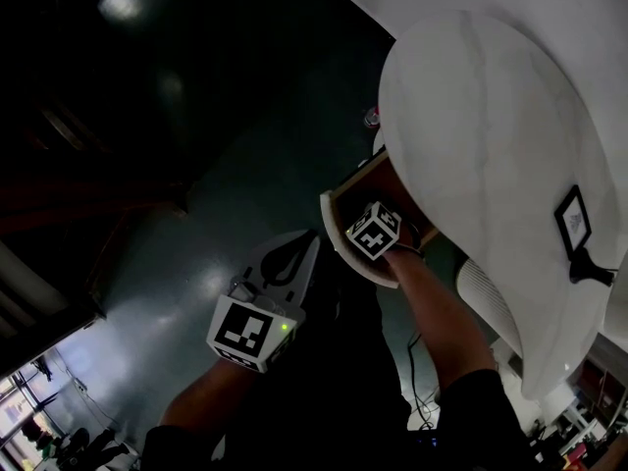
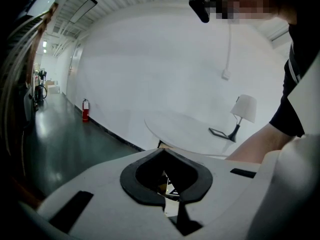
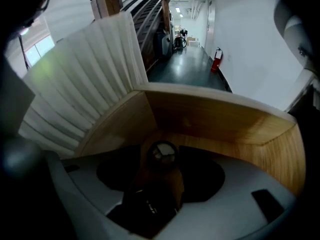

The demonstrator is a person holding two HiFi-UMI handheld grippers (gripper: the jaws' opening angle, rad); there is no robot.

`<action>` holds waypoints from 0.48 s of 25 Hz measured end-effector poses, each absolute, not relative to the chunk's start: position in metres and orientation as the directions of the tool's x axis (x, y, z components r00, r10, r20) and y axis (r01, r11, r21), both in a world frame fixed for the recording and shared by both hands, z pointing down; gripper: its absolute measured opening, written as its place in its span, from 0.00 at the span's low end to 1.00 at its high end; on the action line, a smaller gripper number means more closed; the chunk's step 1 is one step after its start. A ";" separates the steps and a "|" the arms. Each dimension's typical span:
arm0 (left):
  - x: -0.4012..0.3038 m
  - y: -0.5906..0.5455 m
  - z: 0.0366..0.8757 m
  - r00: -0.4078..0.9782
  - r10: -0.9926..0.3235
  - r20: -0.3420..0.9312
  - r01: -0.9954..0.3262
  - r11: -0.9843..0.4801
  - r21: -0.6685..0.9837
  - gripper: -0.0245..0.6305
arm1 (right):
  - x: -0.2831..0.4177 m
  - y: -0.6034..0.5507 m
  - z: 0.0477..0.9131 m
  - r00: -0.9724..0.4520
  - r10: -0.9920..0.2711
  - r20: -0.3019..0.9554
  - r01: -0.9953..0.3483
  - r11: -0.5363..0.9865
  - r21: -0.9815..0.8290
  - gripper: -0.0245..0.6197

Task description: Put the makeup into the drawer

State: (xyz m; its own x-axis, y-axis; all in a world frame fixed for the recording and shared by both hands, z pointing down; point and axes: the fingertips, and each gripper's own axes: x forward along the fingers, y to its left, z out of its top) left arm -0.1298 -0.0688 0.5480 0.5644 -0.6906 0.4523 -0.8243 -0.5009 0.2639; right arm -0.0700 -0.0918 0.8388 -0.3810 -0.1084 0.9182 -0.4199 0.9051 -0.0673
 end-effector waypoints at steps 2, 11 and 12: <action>-0.129 -0.069 0.536 0.571 -0.695 0.437 -0.820 -0.505 0.269 0.05 | -0.070 -0.093 0.815 -0.403 -0.143 0.904 -0.442 0.895 -0.055 0.38; -0.125 -0.053 0.469 0.628 -0.692 0.357 -0.779 -0.559 0.285 0.05 | -0.060 -0.062 0.670 -0.516 -0.329 0.791 -0.569 0.822 -0.029 0.38; -0.124 -0.052 0.460 0.634 -0.695 0.338 -0.773 -0.566 0.286 0.05 | -0.057 -0.057 0.653 -0.518 -0.350 0.781 -0.580 0.814 -0.020 0.38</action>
